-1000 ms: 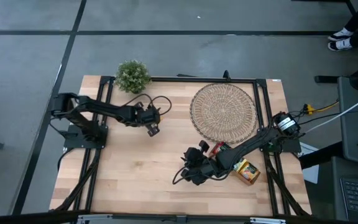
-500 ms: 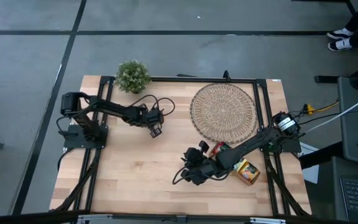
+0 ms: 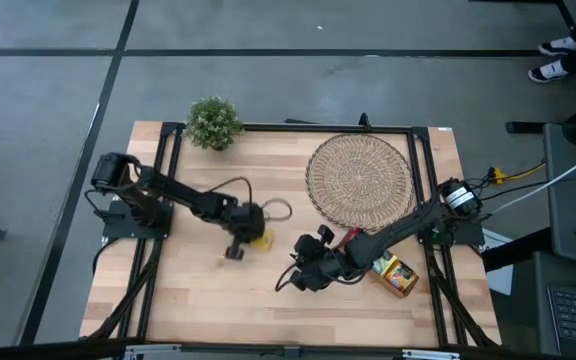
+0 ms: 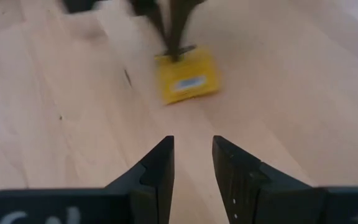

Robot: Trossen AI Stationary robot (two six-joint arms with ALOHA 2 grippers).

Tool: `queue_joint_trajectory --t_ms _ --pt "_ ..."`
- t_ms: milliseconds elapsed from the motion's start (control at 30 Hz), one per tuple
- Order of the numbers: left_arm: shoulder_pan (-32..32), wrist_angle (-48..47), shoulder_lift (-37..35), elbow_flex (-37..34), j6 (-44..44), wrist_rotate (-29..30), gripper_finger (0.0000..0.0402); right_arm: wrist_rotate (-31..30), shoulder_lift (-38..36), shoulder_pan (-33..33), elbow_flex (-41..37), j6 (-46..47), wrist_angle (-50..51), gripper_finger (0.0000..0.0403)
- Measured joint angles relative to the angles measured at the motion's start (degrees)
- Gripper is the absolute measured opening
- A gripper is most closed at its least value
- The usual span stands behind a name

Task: Pick & Place Tea
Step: Put the orange tea bag into the right slot of the wooden organizer

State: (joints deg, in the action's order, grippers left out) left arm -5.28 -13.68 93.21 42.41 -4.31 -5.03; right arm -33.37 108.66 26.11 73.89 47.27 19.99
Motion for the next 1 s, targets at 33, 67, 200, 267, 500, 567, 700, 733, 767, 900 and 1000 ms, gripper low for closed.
queue_joint_trajectory --t_ms 33,67,200,267,500,567,700,733,767,900,1000 --pt "-1.4 0.8 0.0 -0.1 -2.4 -1.5 0.0002 0.7 0.0 -0.1 0.0 0.0 0.0 0.0111" --pt "-2.8 1.8 0.1 -0.1 -4.4 -2.7 0.0002 1.2 0.0 -0.2 0.0 0.0 0.0 0.0111" --pt "-7.3 5.0 -0.7 0.8 -6.4 -2.1 0.0003 5.0 0.0 -0.8 0.0 0.0 -0.1 0.0111" --pt "-8.6 6.8 -2.1 1.9 -5.0 0.6 0.0002 7.1 0.0 -1.2 0.0 0.0 -0.8 0.0111" --pt "-11.7 5.3 -9.0 2.0 0.3 3.3 0.0002 13.5 0.0 -3.0 0.0 -2.7 -8.2 0.0111" --pt "-12.7 3.5 -10.7 1.3 2.3 3.4 0.0002 14.0 0.2 -3.1 0.0 -3.4 -10.4 0.0109" --pt "-15.3 2.7 -13.0 -0.9 5.9 3.4 0.0002 14.1 1.7 -3.3 0.1 -4.6 -15.1 0.0093" --pt "-15.9 2.9 -13.4 -1.5 7.3 3.4 0.0002 14.1 2.2 -3.3 0.1 -4.7 -16.1 0.0088" --pt "-16.5 3.1 -13.7 -2.3 8.6 3.4 0.0002 14.3 2.8 -3.4 0.0 -5.2 -16.7 0.0083" --pt "-18.2 6.6 -13.6 -5.3 15.5 3.9 0.0003 15.7 5.2 -3.8 0.0 -7.0 -21.9 0.0059" --pt "-18.7 8.4 -13.2 -7.0 22.2 6.2 0.0002 15.7 6.3 -4.2 0.0 -7.1 -22.5 0.0041"
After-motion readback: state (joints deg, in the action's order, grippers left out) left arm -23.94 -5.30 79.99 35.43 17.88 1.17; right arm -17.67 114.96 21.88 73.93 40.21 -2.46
